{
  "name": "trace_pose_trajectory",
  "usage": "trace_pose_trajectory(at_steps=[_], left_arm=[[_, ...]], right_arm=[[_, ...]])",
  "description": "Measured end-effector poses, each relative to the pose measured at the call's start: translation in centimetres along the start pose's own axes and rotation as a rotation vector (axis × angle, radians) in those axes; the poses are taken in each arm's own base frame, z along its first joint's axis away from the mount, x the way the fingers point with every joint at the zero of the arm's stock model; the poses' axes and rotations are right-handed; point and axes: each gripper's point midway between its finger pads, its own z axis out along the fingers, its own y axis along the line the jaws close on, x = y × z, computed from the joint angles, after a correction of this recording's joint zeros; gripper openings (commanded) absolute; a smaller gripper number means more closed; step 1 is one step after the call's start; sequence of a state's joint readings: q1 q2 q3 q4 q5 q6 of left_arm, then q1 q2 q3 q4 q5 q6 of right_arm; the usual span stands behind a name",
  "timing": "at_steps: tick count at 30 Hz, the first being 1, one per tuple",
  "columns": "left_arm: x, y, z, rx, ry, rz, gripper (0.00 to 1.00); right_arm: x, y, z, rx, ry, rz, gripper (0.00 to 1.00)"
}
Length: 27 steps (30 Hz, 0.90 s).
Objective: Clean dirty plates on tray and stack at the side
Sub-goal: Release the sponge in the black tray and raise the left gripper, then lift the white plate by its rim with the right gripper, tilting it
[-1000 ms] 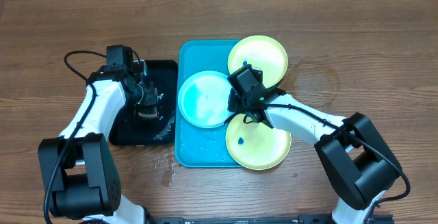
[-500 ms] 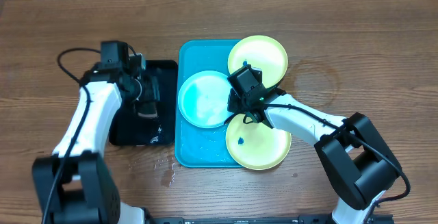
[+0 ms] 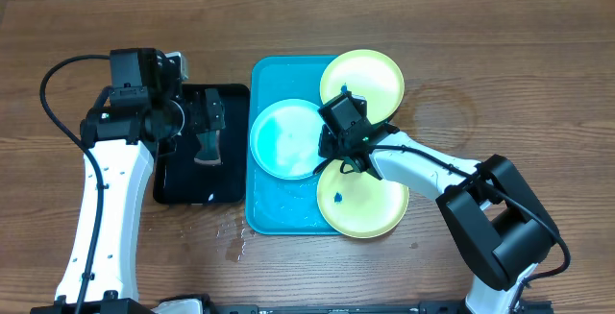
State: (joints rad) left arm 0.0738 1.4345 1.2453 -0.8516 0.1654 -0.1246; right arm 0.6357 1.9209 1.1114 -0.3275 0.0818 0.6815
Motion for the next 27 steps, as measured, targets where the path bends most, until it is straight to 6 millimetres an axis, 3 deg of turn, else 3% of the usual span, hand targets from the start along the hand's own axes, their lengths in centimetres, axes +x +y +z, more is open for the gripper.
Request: trace_pose_trajectory(at_steps=[14, 18, 27], left_arm=[[0.1, 0.0, 0.0, 0.000, 0.002, -0.001, 1.00], [0.1, 0.0, 0.0, -0.001, 0.003, -0.002, 1.00], [0.1, 0.0, 0.0, -0.001, 0.003, -0.004, 1.00]], right_arm=[[0.0, 0.0, -0.5, 0.005, 0.016, 0.005, 0.04], [-0.4, 0.0, -2.0, 0.006, 0.018, 0.009, 0.04], [-3.1, 1.9, -7.6, -0.082, -0.075, 0.020, 0.04]])
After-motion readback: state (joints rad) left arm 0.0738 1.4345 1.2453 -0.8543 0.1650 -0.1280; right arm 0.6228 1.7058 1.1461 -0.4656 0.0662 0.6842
